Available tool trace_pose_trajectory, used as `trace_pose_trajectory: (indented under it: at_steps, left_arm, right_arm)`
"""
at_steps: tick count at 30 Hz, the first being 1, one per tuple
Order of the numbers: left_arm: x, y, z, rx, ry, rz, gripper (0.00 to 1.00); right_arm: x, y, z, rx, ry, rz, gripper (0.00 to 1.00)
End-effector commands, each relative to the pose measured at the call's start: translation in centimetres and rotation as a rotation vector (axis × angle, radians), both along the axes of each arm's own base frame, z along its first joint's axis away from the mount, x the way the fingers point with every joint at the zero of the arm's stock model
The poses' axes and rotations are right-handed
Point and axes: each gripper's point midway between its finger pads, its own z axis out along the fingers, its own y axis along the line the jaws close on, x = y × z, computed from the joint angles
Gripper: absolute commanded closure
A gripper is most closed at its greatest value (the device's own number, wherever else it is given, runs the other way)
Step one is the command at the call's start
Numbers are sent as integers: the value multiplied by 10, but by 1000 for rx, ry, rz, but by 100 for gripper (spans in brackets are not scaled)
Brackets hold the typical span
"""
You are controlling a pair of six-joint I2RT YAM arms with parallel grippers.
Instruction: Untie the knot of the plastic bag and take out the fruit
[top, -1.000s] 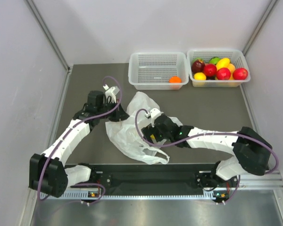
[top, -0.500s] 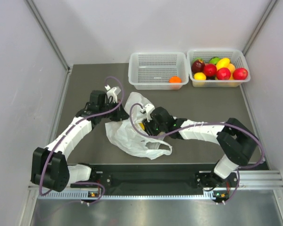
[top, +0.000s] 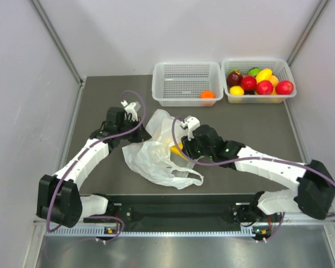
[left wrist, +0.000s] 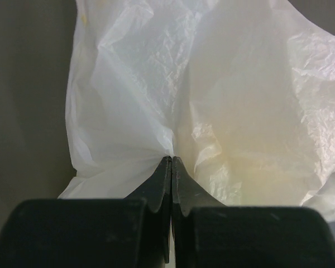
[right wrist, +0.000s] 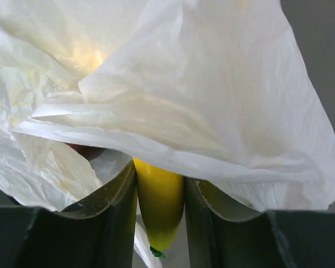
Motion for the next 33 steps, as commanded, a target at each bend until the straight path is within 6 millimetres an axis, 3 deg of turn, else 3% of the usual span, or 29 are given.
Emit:
trace_pose_trajectory:
  at_steps: [1, 8, 11, 14, 19, 26, 28, 31, 33]
  left_arm:
    - [20, 11, 15, 15, -88, 103, 100]
    - [31, 24, 18, 23, -100, 198, 100]
    - [33, 26, 20, 17, -107, 213, 100]
    - [36, 27, 22, 12, -111, 218, 100]
    - [37, 35, 21, 30, -110, 243, 100]
    - [34, 36, 18, 27, -101, 236, 100]
    - [34, 35, 17, 24, -97, 234, 100]
    - [34, 31, 18, 4, -97, 219, 100]
    - [34, 29, 17, -4, -93, 212, 100]
  right_arm:
    - [-13, -29, 11, -23, 27, -66, 100]
    - [-51, -66, 18, -102, 116, -38, 100]
    - [-61, -84, 25, -145, 139, -61, 100]
    - [-66, -90, 38, -127, 141, -76, 100]
    - [-70, -94, 71, -45, 103, -90, 100]
    - [-98, -98, 142, 175, -9, 24, 100]
    - [-104, -98, 155, 210, -34, 65, 100]
    - [-128, -82, 176, 304, -43, 237, 100]
    - [-133, -76, 192, 355, -70, 289, 100]
